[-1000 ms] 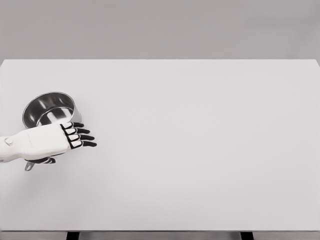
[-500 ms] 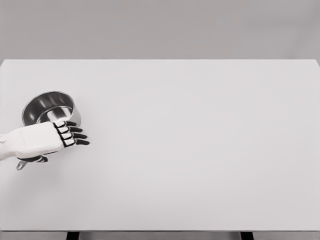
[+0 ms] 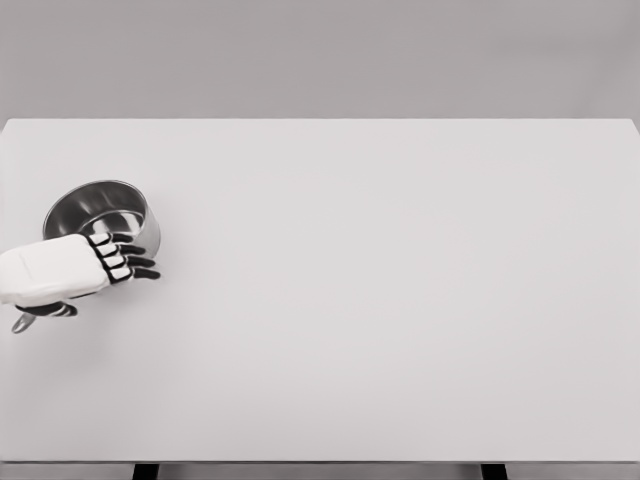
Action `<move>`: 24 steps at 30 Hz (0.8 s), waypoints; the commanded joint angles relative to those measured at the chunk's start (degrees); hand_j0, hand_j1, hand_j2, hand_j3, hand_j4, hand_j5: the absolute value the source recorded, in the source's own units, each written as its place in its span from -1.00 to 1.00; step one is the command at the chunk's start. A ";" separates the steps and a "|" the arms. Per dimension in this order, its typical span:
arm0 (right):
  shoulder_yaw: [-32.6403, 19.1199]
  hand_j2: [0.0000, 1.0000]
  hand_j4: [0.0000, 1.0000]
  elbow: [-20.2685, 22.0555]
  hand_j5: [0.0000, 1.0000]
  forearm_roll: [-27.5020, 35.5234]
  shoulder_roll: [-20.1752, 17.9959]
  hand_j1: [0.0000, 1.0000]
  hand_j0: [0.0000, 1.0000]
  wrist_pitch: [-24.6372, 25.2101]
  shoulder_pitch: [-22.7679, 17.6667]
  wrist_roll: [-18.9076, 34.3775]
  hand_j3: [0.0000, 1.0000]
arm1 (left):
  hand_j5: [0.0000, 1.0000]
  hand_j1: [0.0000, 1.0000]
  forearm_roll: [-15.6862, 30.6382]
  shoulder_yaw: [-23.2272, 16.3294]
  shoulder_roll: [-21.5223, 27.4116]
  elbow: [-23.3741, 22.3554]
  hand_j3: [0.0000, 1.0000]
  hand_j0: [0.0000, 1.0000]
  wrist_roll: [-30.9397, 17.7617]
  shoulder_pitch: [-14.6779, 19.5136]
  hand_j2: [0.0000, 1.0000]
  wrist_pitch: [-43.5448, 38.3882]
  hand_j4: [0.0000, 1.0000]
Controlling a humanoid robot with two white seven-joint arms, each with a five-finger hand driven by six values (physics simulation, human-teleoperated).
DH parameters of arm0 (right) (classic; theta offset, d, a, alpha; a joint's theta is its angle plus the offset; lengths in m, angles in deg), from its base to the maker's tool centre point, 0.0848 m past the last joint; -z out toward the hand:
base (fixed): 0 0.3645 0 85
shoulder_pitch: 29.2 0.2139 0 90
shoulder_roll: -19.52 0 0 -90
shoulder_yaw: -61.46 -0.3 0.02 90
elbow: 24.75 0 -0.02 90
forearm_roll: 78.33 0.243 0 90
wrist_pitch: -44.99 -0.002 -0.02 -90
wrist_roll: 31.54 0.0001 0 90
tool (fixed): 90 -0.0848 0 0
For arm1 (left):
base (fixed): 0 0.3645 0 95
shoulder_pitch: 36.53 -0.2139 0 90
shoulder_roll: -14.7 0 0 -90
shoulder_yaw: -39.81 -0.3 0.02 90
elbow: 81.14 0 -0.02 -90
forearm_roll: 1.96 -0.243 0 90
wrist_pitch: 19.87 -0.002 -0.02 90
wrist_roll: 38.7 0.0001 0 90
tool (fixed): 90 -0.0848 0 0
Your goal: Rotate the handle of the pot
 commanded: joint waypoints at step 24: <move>0.00 1.00 1.00 0.00 1.00 -0.01 0.00 1.00 1.00 0.00 0.00 0.01 1.00 | 1.00 1.00 1.43 2.68 0.99 -6.14 1.00 1.00 0.39 0.00 1.00 -0.06 1.00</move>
